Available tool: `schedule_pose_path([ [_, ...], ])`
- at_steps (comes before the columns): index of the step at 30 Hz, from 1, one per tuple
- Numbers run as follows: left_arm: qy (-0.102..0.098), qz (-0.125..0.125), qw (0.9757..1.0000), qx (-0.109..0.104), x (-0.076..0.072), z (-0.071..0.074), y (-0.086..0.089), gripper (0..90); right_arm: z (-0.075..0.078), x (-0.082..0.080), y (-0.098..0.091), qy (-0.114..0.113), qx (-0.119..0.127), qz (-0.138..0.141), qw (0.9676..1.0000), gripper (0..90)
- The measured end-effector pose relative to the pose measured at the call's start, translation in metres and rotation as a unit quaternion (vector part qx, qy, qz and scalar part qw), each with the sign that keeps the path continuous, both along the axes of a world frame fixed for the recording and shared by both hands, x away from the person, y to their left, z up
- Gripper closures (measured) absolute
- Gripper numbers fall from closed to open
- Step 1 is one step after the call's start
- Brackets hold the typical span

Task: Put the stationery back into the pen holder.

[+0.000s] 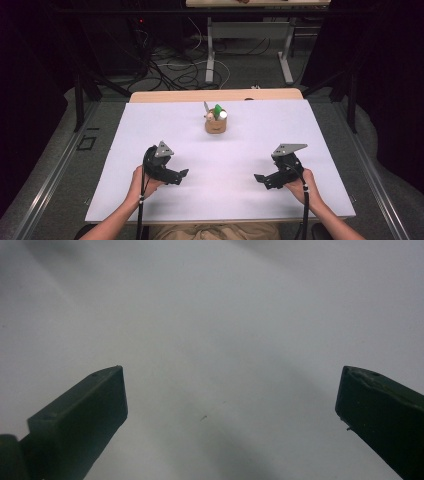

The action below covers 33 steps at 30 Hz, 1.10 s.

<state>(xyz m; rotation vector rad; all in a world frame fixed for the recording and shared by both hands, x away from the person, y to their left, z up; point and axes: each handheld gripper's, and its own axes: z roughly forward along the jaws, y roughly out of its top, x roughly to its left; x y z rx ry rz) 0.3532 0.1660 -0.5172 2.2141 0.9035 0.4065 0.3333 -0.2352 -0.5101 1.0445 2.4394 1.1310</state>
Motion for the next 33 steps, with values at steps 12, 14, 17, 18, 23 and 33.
schedule_pose_path([
  [12, 0.007, 0.0, 1.0, 0.003, 0.001, -0.004, -0.002, 0.2, -0.003, -0.008, -0.01, -0.003, 0.003, -0.012, 0.9999, 0.0],
  [14, 0.009, -0.004, 0.9999, 0.007, 0.001, -0.004, -0.002, 0.2, -0.004, -0.008, -0.011, -0.003, 0.002, -0.011, 0.9999, 0.0],
  [17, 0.007, -0.001, 1.0, 0.006, 0.001, -0.006, -0.003, 0.2, -0.005, -0.008, -0.013, -0.005, -0.003, -0.008, 1.0, 0.0],
  [18, 0.009, -0.003, 0.9999, 0.009, 0.001, -0.006, -0.003, 0.2, -0.006, -0.008, -0.013, -0.004, 0.0, -0.012, 0.9999, 0.0],
  [23, 0.019, -0.011, 0.9996, 0.017, 0.001, -0.006, -0.003, 0.2, -0.008, -0.007, -0.013, -0.004, -0.005, -0.013, 0.9999, 0.0],
  [33, 0.013, -0.005, 0.9998, 0.012, 0.003, -0.008, -0.005, 0.2, -0.008, -0.005, -0.014, -0.002, -0.001, -0.014, 0.9999, 0.0],
])
